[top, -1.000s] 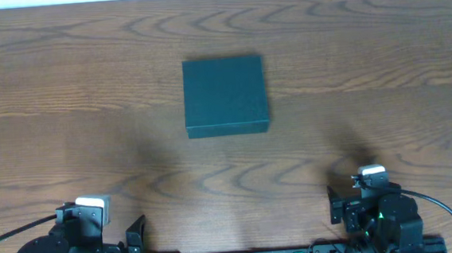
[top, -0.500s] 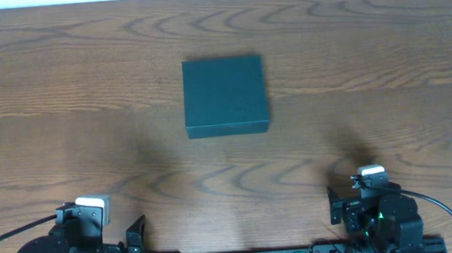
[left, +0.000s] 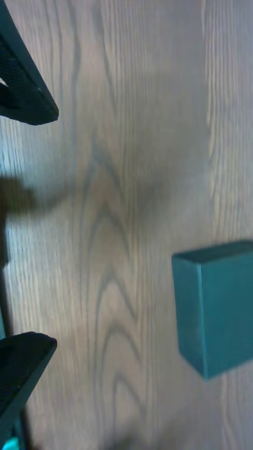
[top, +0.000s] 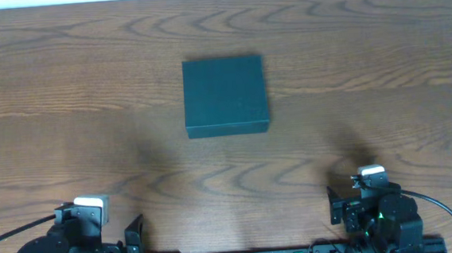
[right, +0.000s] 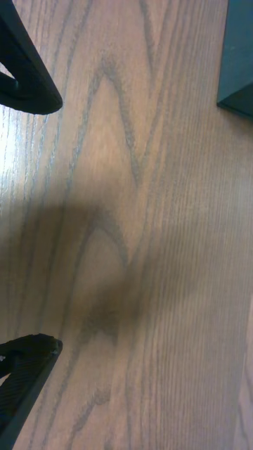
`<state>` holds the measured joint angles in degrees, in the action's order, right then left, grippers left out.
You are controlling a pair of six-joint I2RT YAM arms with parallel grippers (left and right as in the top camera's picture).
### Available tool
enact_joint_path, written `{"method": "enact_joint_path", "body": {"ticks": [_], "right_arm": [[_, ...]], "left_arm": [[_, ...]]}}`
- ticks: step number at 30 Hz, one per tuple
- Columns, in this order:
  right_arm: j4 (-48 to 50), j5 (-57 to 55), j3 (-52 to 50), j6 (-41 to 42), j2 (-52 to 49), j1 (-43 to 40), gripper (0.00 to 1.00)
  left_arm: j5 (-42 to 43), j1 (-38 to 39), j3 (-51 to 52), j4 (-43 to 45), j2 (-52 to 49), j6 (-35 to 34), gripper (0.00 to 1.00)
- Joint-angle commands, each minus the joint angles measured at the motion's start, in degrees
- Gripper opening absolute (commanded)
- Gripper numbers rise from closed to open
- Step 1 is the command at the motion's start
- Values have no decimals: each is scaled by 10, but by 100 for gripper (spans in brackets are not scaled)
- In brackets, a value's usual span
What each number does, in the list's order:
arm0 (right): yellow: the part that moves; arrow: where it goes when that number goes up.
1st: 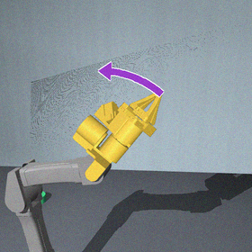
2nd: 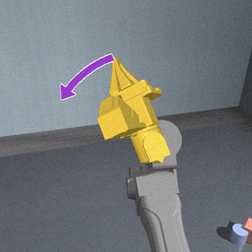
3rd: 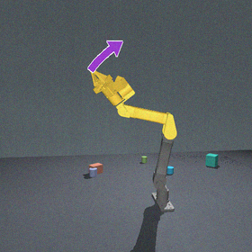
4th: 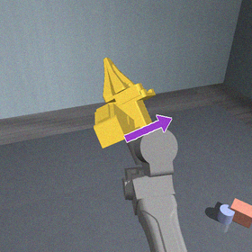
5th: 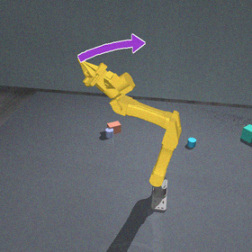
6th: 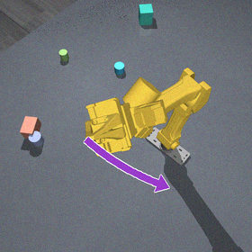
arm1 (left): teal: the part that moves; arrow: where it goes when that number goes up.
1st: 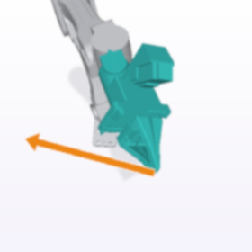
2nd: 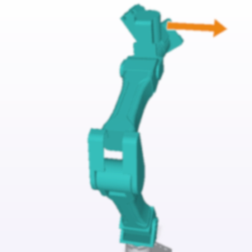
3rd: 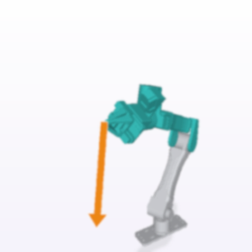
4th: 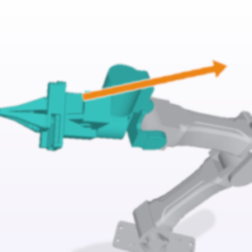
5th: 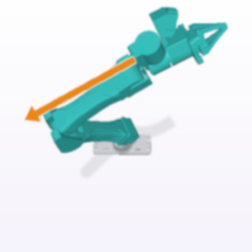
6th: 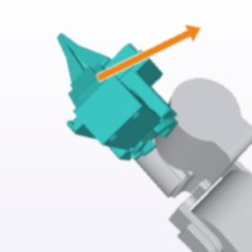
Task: Pack container
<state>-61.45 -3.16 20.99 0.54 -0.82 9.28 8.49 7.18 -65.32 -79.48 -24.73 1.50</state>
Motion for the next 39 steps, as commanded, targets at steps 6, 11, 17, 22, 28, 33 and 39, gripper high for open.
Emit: {"method": "enact_joint_path", "body": {"ticks": [6, 11, 17, 22, 28, 33, 39], "right_arm": [[-2, 6, -5, -10, 5, -2, 99], [-2, 6, -5, -10, 5, -2, 99], [-2, 6, -5, -10, 5, -2, 99], [-2, 6, -5, -10, 5, -2, 99], [-2, 6, -5, -10, 5, -2, 99], [-2, 6, -5, -10, 5, -2, 99], [-2, 6, -5, -10, 5, -2, 99]], "left_arm": [[-40, 1, 103, 168, 104, 50, 95], [-40, 1, 231, 192, 196, 40, 95], [-33, 1, 365, 262, 243, -6, 95], [-14, 1, 419, 271, 243, -6, 95], [-36, 1, 428, 216, 243, 1, 95], [-56, 1, 437, 198, 245, 18, 95], [-56, 1, 462, 197, 245, 17, 95]]}}
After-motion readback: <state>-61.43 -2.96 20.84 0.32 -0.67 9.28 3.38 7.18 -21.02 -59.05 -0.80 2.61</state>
